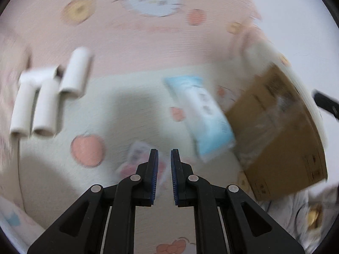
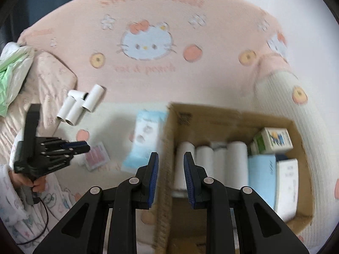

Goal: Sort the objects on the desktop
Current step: 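Withdraw both open grippers from the box toward the tube cluster, then close both grippers around a white tube in the cluster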

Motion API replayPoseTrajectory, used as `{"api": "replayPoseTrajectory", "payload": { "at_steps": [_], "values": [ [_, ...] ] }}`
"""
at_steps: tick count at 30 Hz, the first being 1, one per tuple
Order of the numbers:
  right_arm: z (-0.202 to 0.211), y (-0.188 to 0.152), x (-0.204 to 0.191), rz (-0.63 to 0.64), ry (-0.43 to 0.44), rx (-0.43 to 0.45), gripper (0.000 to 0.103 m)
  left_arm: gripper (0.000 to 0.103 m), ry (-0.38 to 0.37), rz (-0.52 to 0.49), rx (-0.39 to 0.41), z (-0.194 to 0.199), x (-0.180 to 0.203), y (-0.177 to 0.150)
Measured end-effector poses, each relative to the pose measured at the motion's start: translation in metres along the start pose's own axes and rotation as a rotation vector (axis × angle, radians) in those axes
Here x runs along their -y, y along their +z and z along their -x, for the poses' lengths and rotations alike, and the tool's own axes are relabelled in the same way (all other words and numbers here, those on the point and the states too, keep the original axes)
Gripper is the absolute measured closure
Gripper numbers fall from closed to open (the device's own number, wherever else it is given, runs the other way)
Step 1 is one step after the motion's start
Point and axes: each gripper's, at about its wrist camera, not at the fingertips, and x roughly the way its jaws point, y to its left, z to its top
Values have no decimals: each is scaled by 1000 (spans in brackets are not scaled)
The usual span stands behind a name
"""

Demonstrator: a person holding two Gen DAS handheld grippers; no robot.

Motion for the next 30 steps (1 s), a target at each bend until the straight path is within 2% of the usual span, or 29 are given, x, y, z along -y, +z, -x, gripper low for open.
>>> {"api": "replayPoseTrajectory", "payload": {
  "at_steps": [2, 4, 7, 9, 11, 14, 16, 20, 22, 24, 27, 30],
  "values": [
    [1, 2, -15, 9, 9, 38, 82, 91, -41, 106, 22, 2, -16, 5],
    [-1, 1, -36, 20, 35, 82, 82, 91, -60, 156, 76, 9, -24, 9],
    [-9, -2, -64, 23, 65, 121, 82, 89, -24, 170, 131, 14, -30, 11],
    [-19, -4, -81, 12, 84, 124, 82, 87, -25, 199, 134, 14, -37, 11],
    [-34, -5, -94, -23, 118, 118, 82, 84, -80, 259, 120, 12, -48, 13],
    [-56, -6, -105, -76, 114, 134, 82, 83, -144, 374, 118, 9, -68, 16],
    [-72, -4, -110, -95, 105, 123, 82, 82, -163, 439, 131, 8, -81, 18],
    [-106, 3, -122, -84, 105, 63, 82, 81, -134, 512, 161, 7, -95, 24],
    [-119, 6, -130, -60, 117, 52, 82, 71, -121, 530, 162, 4, -100, 29],
    [-133, 9, -135, -50, 138, 26, 82, 67, -118, 544, 153, 2, -105, 35],
    [-149, 10, -136, -83, 181, -7, 82, 57, -158, 582, 123, 0, -116, 43],
    [-163, 13, -136, -117, 186, -39, 82, 53, -192, 645, 144, 3, -135, 53]
  ]
}}
